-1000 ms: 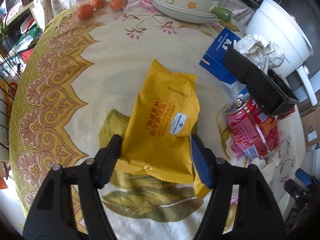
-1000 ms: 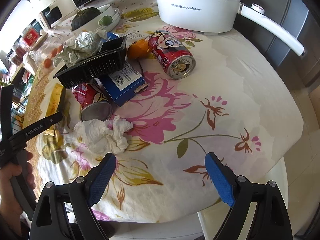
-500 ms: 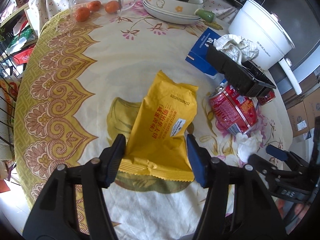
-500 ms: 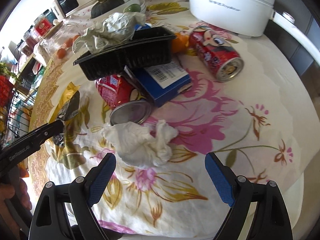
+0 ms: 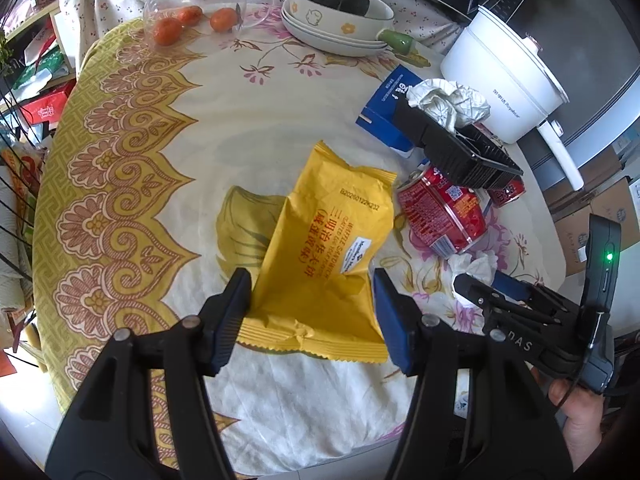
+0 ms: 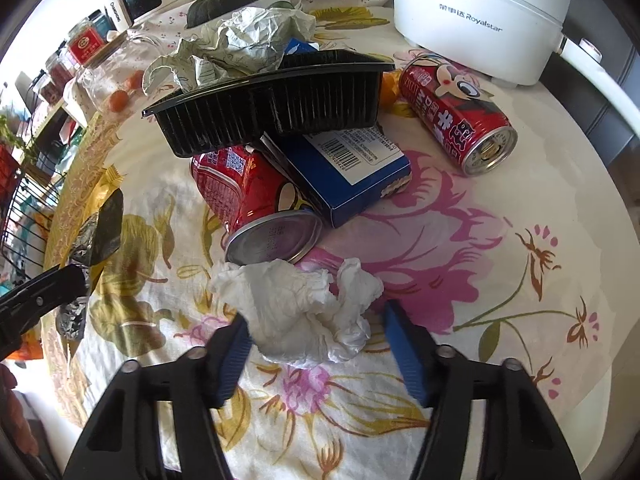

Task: Collect trash
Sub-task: 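Grasp the crumpled white tissue with the right gripper while the left gripper holds the packet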

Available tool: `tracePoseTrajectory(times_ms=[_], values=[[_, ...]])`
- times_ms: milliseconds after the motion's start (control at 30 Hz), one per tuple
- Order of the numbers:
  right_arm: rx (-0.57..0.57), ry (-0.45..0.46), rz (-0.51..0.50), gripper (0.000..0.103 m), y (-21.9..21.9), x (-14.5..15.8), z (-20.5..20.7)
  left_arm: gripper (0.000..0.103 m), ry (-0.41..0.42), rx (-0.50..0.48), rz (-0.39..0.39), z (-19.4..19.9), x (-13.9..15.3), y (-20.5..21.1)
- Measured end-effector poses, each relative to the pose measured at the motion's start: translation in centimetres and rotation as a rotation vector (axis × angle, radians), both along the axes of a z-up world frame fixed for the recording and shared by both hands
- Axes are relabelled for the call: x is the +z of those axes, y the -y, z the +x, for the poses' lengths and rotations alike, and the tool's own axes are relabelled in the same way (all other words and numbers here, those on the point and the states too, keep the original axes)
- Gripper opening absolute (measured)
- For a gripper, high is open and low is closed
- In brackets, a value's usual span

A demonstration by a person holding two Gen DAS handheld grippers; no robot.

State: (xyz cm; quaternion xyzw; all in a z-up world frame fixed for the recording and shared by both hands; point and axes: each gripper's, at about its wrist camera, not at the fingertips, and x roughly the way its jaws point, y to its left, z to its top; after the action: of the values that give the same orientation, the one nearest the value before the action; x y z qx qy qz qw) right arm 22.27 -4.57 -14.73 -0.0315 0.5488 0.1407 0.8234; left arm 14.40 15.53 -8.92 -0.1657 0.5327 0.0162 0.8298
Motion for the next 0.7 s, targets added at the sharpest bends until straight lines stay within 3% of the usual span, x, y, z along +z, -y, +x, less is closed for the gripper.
tracePoseTrajectory(times_ms=[67, 167, 700], values=[[0.010, -0.010, 0.010, 0.039, 0.2, 0.1, -0.1, 0.062, 0.006, -0.001, 0.000, -0.2, 0.2, 0.1], [0.022, -0.009, 0.015, 0.035, 0.6, 0.6, -0.5, 0.062, 0.012, -0.009, 0.001, -0.4, 0.5, 0.4], [-0.008, 0.052, 0.062, 0.034, 6.7, 4.9, -3.5, 0.062, 0.074, -0.089, -0.062, -2.1, 2.8, 3.9]])
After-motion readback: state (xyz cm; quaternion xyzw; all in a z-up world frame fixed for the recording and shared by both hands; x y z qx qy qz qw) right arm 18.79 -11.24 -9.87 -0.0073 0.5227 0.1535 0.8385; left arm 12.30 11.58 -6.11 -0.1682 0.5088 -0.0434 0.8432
